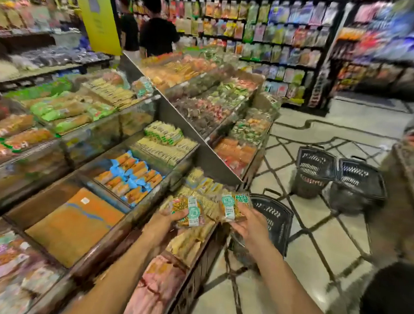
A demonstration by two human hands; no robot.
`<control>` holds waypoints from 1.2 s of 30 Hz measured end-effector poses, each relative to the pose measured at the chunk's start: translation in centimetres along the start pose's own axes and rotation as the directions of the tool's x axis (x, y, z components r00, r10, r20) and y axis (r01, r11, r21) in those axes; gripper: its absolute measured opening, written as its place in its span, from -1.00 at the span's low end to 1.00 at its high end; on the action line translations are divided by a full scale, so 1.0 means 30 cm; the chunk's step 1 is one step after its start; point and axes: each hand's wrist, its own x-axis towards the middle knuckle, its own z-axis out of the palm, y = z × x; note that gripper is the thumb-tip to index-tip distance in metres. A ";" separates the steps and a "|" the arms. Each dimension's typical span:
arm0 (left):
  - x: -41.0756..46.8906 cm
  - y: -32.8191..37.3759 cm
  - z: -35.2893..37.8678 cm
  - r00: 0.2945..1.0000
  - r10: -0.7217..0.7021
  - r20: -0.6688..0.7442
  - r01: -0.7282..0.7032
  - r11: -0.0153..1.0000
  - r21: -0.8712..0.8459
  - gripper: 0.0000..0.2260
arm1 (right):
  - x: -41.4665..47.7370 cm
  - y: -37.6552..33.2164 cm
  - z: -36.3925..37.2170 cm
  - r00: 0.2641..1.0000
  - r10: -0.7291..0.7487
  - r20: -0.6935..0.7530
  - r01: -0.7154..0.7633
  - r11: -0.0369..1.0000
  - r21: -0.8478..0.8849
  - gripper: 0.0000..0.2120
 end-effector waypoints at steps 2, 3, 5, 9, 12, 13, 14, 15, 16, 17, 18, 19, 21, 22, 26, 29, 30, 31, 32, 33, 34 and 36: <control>0.049 -0.026 0.086 1.000 -0.005 0.025 0.004 1.000 0.006 -0.49 | 0.038 -0.049 -0.084 1.000 -0.008 0.013 0.008 1.000 -0.015 -0.71; 0.081 -0.043 0.119 0.999 -0.013 0.040 0.012 1.000 0.014 -0.40 | 0.053 -0.071 -0.122 1.000 -0.010 0.016 0.010 1.000 -0.017 -0.71; 0.129 -0.068 0.206 0.997 -0.038 0.068 0.038 0.999 0.008 -0.38 | 0.084 -0.108 -0.201 1.000 -0.020 0.004 0.020 1.000 -0.006 -0.73; 0.204 -0.102 0.372 0.988 -0.074 0.136 0.070 0.997 0.032 -0.58 | 0.158 -0.143 -0.338 0.999 -0.021 -0.039 0.021 1.000 0.013 -0.72; 0.269 -0.105 0.470 0.983 -0.107 0.148 0.100 0.994 0.053 -0.66 | 0.214 -0.167 -0.417 0.996 -0.022 -0.090 0.024 0.999 0.021 -0.74; 0.301 -0.108 0.497 0.980 -0.122 0.158 0.113 0.992 0.061 -0.64 | 0.236 -0.177 -0.438 0.994 -0.026 -0.108 0.029 0.999 0.024 -0.74; 0.334 -0.110 0.527 0.976 -0.139 0.169 0.129 0.989 0.069 -0.63 | 0.263 -0.187 -0.458 0.992 -0.032 -0.126 0.035 0.999 0.024 -0.74; 0.373 -0.112 0.553 0.971 -0.154 0.180 0.142 0.987 0.081 -0.64 | 0.289 -0.199 -0.473 0.989 -0.034 -0.146 0.038 0.999 0.025 -0.75; 0.412 -0.112 0.582 0.968 -0.166 0.187 0.151 0.984 0.093 -0.68 | 0.322 -0.210 -0.488 0.986 -0.037 -0.164 0.042 0.999 0.025 -0.76; 0.456 -0.114 0.607 0.965 -0.173 0.197 0.154 0.982 0.108 -0.72 | 0.355 -0.223 -0.499 0.982 -0.043 -0.182 0.049 0.998 0.029 -0.77; 0.503 -0.116 0.634 0.961 -0.180 0.208 0.158 0.980 0.118 -0.74 | 0.392 -0.232 -0.512 0.979 -0.048 -0.200 0.055 0.998 0.033 -0.76; 0.554 -0.119 0.659 0.958 -0.189 0.216 0.163 0.978 0.132 -0.76 | 0.428 -0.242 -0.524 0.974 -0.049 -0.221 0.058 0.998 0.039 -0.74; 0.662 -0.122 0.709 0.952 -0.197 0.234 0.164 0.974 0.154 -0.75 | 0.504 -0.263 -0.540 0.966 -0.047 -0.252 0.059 0.998 0.039 -0.70; 0.719 -0.123 0.732 0.947 -0.203 0.248 0.167 0.973 0.159 -0.72 | 0.543 -0.270 -0.546 0.964 -0.043 -0.264 0.055 0.998 0.039 -0.69; 0.947 -0.144 0.815 0.917 -0.267 0.296 0.216 0.957 0.195 -0.60 | 0.668 -0.303 -0.559 0.950 -0.026 -0.310 0.051 0.996 0.073 -0.72; 1.108 -0.177 0.852 0.896 -0.310 0.318 0.235 0.938 0.253 -0.26 | 0.749 -0.318 -0.582 0.936 -0.017 -0.352 0.047 0.996 0.076 -0.72; 1.148 -0.184 0.864 0.892 -0.323 0.318 0.245 0.933 0.263 -0.14 | 0.779 -0.319 -0.593 0.929 -0.007 -0.371 0.044 0.995 0.091 -0.70; 1.187 -0.192 0.874 0.882 -0.340 0.325 0.260 0.928 0.265 0.00 | 0.804 -0.321 -0.602 0.920 -0.001 -0.391 0.046 0.993 0.106 -0.69; 1.223 -0.201 0.883 0.873 -0.356 0.333 0.281 0.926 0.254 0.08 | 0.831 -0.322 -0.614 0.913 0.009 -0.409 0.045 0.992 0.121 -0.67; 1.254 -0.205 0.893 0.864 -0.370 0.342 0.298 0.922 0.245 0.13 | 0.855 -0.324 -0.625 0.906 0.021 -0.422 0.037 0.991 0.130 -0.67; 1.274 -0.199 0.911 0.858 -0.382 0.342 0.310 0.918 0.249 0.12 | 0.883 -0.325 -0.639 0.903 0.030 -0.429 0.030 0.991 0.133 -0.67; 1.316 -0.203 0.938 0.848 -0.404 0.344 0.323 0.908 0.268 -0.02 | 0.931 -0.328 -0.662 0.905 0.052 -0.423 0.010 0.990 0.142 -0.71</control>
